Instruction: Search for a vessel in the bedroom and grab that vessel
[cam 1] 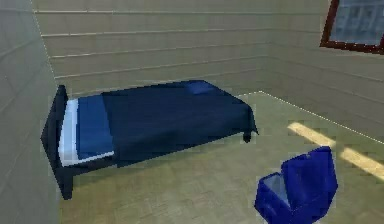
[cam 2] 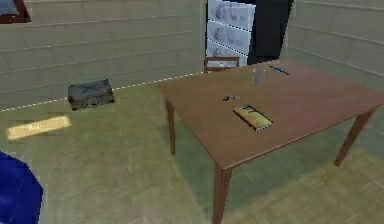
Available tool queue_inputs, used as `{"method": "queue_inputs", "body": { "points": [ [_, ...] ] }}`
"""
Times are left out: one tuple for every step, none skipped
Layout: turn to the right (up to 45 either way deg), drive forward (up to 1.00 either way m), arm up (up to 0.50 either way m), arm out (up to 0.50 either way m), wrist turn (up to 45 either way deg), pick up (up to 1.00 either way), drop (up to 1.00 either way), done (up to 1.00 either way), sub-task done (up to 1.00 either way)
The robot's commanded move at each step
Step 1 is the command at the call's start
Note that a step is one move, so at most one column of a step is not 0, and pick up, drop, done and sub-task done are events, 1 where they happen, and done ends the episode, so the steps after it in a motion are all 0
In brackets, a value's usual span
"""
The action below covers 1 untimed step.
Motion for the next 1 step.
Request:
{"method": "queue_inputs", "body": {
  "points": [
    [45.0, 0.00, 0.00, 0.00, 0.0, 0.00, 0.00, 0.00, 0.00]
  ]
}}
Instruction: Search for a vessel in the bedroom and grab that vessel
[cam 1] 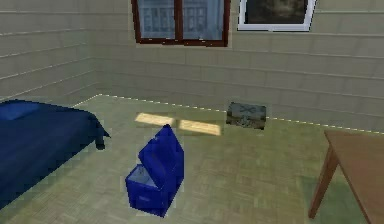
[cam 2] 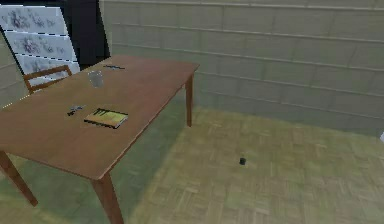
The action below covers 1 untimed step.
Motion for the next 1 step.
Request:
{"method": "queue_inputs", "body": {
  "points": [
    [18.0, 0.00, 0.00, 0.00, 0.0, 0.00, 0.00, 0.00, 0.00]
  ]
}}
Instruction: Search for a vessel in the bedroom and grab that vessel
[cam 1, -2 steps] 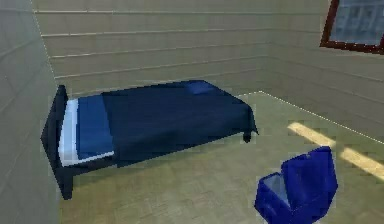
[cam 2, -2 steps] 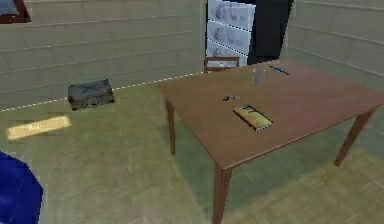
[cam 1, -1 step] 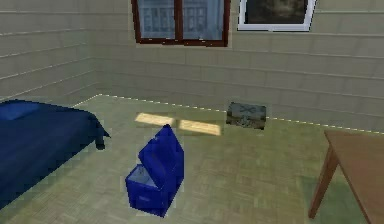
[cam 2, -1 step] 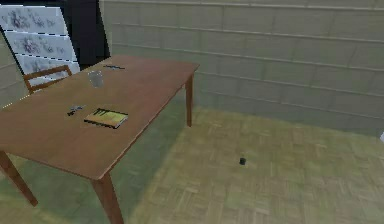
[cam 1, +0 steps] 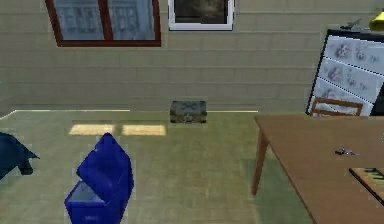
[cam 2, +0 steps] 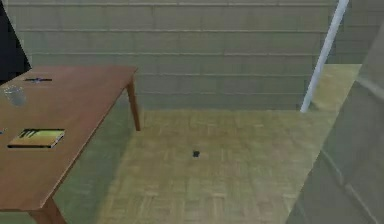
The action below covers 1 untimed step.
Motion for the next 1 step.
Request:
{"method": "queue_inputs", "body": {
  "points": [
    [0.0, 0.05, 0.00, 0.00, 0.0, 0.00, 0.00, 0.00, 0.00]
  ]
}}
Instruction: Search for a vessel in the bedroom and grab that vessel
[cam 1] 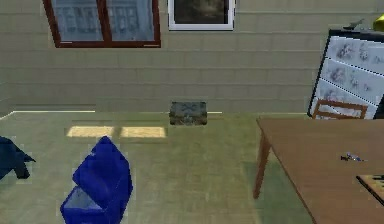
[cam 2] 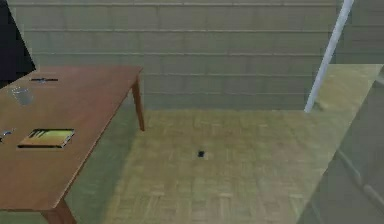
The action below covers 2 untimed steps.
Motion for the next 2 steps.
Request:
{"method": "queue_inputs", "body": {
  "points": [
    [0.0, 1.00, 0.00, 0.00, 0.0, 0.00, 0.00, 0.00, 0.00],
    [21.0, 0.00, 0.00, 0.00, 0.0, 0.00, 0.00, 0.00, 0.00]
  ]
}}
